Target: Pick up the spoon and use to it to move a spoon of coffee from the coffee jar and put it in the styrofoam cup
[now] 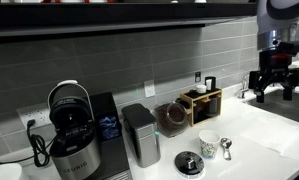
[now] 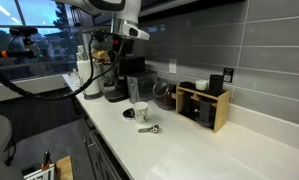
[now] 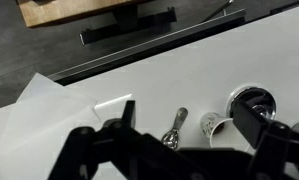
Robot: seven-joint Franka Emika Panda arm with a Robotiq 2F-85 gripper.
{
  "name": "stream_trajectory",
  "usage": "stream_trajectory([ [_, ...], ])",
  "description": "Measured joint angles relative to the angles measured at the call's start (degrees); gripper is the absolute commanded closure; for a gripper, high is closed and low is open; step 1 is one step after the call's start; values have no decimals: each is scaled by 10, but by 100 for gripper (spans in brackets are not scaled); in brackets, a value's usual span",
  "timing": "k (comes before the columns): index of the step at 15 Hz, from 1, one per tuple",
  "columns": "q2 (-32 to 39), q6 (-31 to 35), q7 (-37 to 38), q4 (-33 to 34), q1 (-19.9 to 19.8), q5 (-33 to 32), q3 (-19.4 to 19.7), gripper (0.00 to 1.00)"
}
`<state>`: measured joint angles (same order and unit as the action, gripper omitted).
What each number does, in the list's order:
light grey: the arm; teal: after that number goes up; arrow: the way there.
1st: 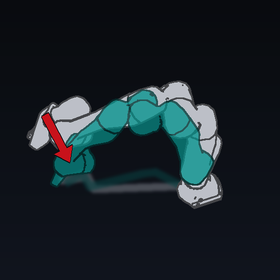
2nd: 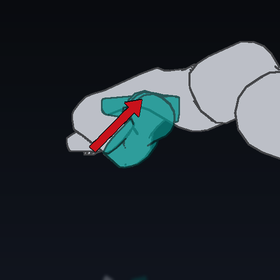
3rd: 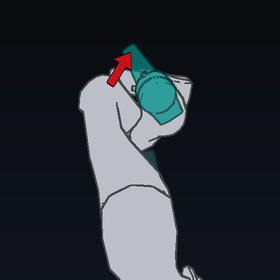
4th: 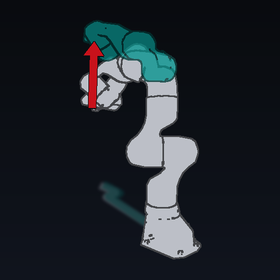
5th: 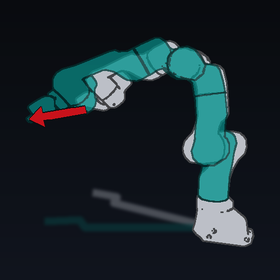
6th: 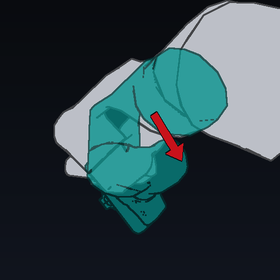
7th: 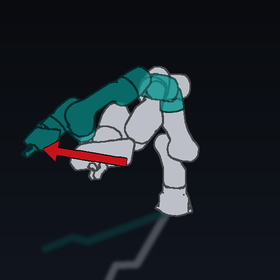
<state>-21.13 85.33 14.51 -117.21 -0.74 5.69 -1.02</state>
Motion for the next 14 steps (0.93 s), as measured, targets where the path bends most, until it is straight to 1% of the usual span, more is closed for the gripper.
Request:
stream_trajectory([
  [12,1,0,-1,0,0,2,0,0],
  [14,13,31,-1,-12,1,21,-1,0],
])
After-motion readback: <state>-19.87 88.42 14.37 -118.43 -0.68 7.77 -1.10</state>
